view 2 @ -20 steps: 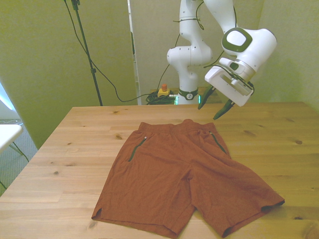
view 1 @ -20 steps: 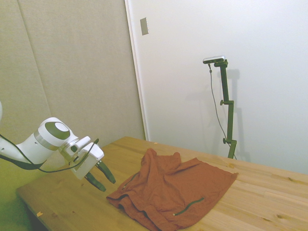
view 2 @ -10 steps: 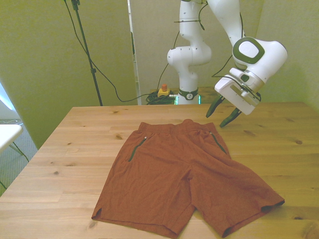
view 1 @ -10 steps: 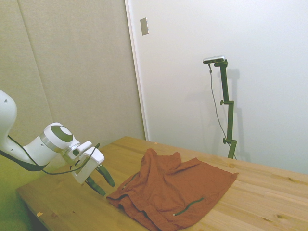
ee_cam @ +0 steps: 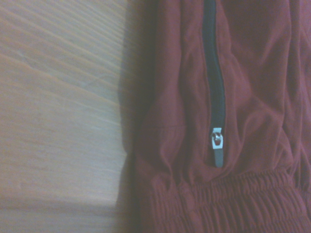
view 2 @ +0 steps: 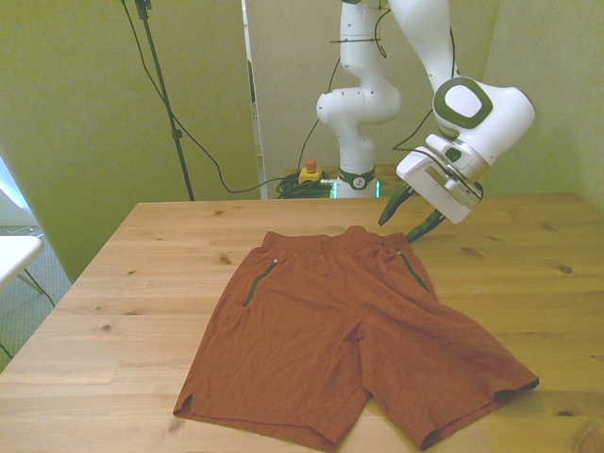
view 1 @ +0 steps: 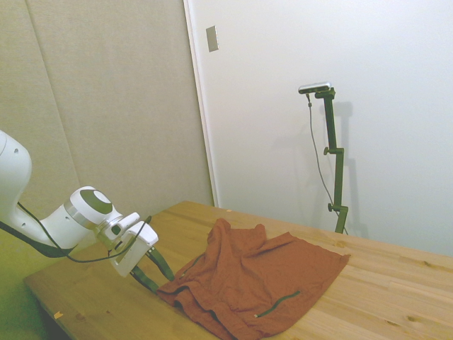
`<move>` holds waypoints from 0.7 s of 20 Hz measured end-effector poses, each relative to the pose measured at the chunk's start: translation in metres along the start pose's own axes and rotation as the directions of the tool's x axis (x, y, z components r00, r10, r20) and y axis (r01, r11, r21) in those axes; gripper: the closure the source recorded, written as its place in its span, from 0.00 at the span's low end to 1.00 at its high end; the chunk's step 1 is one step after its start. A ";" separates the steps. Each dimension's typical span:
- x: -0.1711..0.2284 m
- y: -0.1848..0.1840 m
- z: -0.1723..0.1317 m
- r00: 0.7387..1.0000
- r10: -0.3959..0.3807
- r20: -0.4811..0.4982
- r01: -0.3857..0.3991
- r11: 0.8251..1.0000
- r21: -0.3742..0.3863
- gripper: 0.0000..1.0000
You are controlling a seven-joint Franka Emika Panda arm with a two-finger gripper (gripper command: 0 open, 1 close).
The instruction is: Fold the shorts
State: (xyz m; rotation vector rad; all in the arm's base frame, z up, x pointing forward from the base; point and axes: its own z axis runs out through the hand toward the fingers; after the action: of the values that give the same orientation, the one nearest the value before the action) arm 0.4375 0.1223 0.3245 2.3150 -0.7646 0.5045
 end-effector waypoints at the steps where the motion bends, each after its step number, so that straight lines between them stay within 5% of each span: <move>1: 0.000 0.001 0.001 1.000 0.002 0.001 -0.002 1.000 -0.003 0.00; 2: 0.001 0.003 0.003 1.000 0.004 0.001 -0.004 1.000 -0.007 0.00; 3: 0.003 0.004 0.005 1.000 0.007 0.001 -0.007 1.000 -0.011 1.00; 14: 0.006 0.010 0.020 1.000 0.019 0.004 -0.019 1.000 -0.025 1.00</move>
State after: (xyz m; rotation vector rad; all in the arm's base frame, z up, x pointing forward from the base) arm 0.4393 0.0999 0.3175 2.2885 -0.7915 0.4966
